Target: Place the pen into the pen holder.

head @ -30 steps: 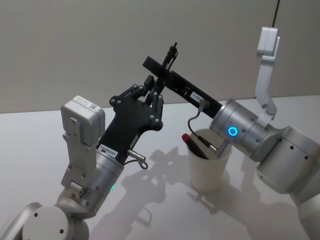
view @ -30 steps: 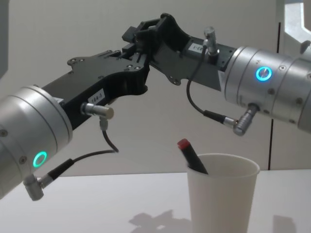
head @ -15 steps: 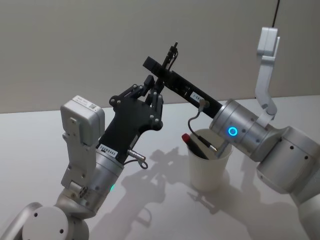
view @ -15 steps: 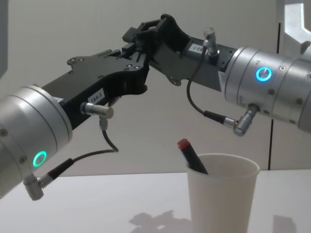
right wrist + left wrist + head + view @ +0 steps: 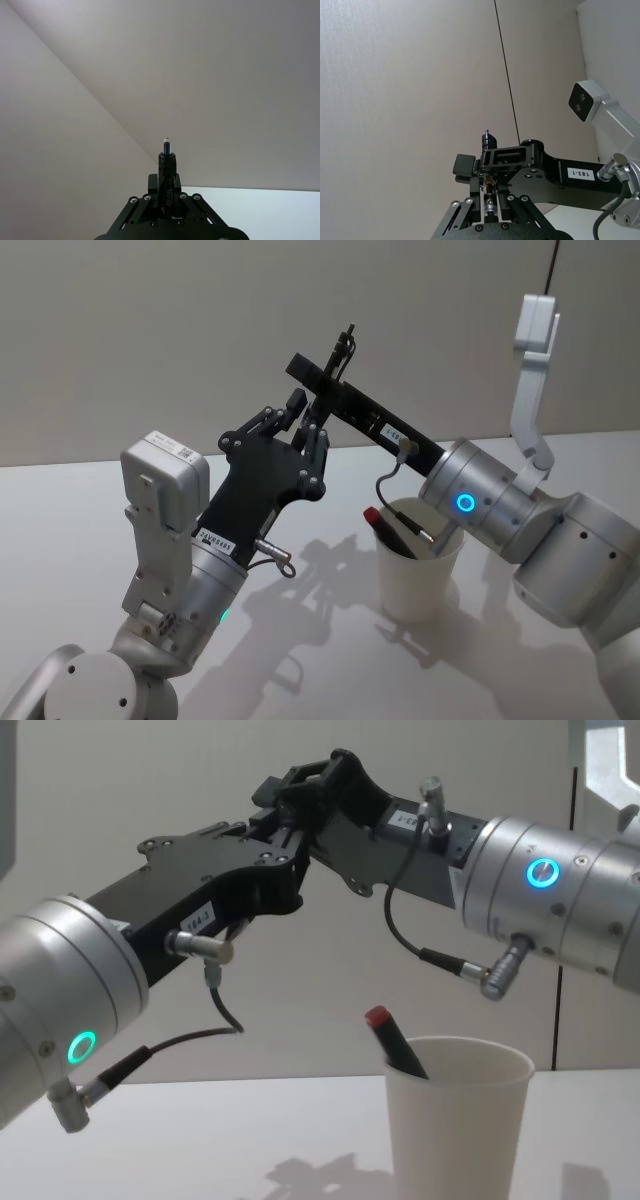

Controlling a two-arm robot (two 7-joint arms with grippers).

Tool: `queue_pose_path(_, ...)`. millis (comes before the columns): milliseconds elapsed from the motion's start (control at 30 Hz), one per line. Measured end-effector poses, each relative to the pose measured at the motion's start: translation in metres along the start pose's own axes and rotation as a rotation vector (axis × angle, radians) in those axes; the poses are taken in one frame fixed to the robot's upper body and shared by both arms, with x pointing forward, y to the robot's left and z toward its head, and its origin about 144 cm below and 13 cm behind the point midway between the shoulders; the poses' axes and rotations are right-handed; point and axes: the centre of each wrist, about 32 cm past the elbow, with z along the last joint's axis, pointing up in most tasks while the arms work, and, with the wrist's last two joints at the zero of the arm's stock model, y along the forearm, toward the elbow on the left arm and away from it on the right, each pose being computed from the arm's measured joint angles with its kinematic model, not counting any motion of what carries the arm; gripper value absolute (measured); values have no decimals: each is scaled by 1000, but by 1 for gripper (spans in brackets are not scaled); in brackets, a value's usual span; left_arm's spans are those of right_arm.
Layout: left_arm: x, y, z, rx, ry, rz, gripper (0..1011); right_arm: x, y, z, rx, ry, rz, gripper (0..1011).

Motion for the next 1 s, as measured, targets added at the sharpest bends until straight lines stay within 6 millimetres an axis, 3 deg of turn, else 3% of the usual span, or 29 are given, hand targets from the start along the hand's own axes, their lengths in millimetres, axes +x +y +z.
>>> queue_pose_path(367,1,0,0,0,0,7,490,0,0,1,3,0,-1,133)
queue_pose_path(700,1,0,0,-3,0,8,674,0,-1,1,16,-5,-2,132)
queue_pose_path(1000,-1,0,0,0,2,-4,923,-8,-2,19,141,-44,23,133)
